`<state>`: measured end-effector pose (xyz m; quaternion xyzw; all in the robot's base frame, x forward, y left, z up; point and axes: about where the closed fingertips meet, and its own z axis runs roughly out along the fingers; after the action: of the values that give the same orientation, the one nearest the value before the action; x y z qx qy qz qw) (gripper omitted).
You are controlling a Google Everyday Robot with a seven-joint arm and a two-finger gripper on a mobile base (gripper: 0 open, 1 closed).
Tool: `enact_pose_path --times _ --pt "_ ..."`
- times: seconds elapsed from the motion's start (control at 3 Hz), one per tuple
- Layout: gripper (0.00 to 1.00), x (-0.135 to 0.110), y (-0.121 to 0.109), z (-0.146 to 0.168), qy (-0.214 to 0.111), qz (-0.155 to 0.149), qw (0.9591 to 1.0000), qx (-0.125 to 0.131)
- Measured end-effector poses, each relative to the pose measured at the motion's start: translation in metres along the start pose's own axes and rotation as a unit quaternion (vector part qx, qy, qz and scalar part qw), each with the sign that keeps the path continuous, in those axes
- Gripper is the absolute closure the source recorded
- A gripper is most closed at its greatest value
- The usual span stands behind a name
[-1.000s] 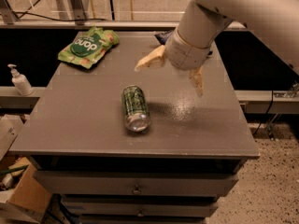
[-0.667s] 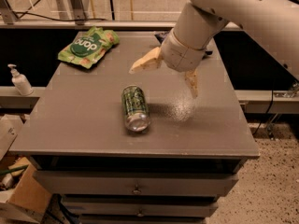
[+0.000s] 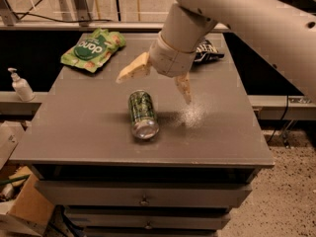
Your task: Place green can upright
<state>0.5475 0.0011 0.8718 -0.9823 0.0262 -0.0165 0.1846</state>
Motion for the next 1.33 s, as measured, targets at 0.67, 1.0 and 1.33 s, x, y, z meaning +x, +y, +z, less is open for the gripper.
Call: enact_pose_path --times 0.67,1.0,1.33 --pt "0.00 -0.014 -0.015 0.029 -0.004 -0.049 0.9980 -0.038" --pt "0.00 -0.016 -0.017 0.044 -0.001 -0.059 0.9962 -0.065" --pt "0.00 -0.013 -0.018 0.053 0.002 -0.064 0.9942 -0.087"
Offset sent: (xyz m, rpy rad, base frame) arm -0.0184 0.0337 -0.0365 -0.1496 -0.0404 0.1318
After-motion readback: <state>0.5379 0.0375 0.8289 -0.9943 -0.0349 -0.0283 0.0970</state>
